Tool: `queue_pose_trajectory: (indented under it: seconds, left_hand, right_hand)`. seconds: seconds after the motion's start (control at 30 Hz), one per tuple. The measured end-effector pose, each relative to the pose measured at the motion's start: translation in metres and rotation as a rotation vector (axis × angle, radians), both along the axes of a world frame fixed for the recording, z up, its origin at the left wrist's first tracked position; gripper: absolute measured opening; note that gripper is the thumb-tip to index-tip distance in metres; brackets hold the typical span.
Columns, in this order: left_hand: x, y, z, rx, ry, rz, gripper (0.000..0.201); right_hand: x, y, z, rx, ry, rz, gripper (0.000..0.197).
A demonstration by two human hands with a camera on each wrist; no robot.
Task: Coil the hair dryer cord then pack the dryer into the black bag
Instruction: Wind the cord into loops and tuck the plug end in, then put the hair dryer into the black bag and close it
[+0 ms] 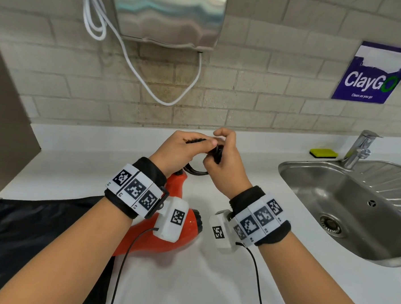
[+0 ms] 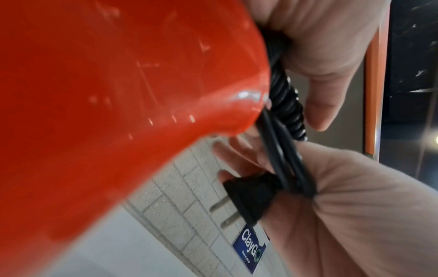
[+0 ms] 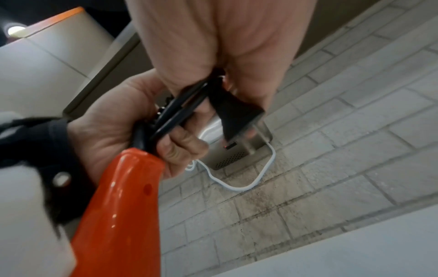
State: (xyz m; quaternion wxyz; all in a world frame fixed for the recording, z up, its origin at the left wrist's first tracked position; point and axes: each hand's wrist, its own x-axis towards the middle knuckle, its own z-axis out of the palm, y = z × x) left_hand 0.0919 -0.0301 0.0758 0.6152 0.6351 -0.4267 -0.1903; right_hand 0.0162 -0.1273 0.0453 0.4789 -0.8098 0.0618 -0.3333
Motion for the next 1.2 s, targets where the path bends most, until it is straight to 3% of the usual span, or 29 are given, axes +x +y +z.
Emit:
queue_pose_trajectory:
  seconds: [0.07, 0.23, 0.4, 0.5, 0.6, 0.7, 0.9, 1.2]
  left_hand:
    - [0.000, 0.000, -0.003, 0.010, -0.027, 0.044, 0.016]
    - [0.007, 0.005, -0.011, -0.064, -0.005, 0.203, 0.009]
    - [0.012, 0.023, -0.039, 0.071, -0.099, 0.149, 0.055]
    - [0.009, 0.033, -0.066, 0.336, -0.307, 0.139, 0.065]
    - [0.008, 0.035, -0.080, 0.419, -0.315, 0.093, 0.074]
    - [0.008, 0.026, -0.083, 0.505, -0.334, 0.114, 0.069]
    - [0.011, 0.006, -0.074, 0.601, -0.517, 0.056, 0.064]
    - [0.023, -0.021, -0.064, 0.950, -0.827, -0.119, 0.055]
  right_hand:
    - [-0.002, -0.002, 0.002, -0.003, 0.078, 0.077, 0.038]
    - [-0.005, -0.003, -0.006, -0.083, 0.102, 0.023, 0.026]
    - [-0.008, -0.014, -0.015, -0.057, 0.066, -0.096, 0.018]
    - [-0.013, -0.019, -0.017, -0.048, 0.069, -0.131, 0.016]
    - [-0.018, -0.023, -0.021, 0.035, 0.070, -0.104, 0.020]
    - [-0.020, -0.030, -0.028, 0.115, 0.107, -0.087, 0.031]
    - [-0.039, -0.048, -0.042, 0.150, 0.171, -0.187, 0.017]
    - [-0.058, -0.069, -0.088, 0.230, 0.567, -0.364, 0.019]
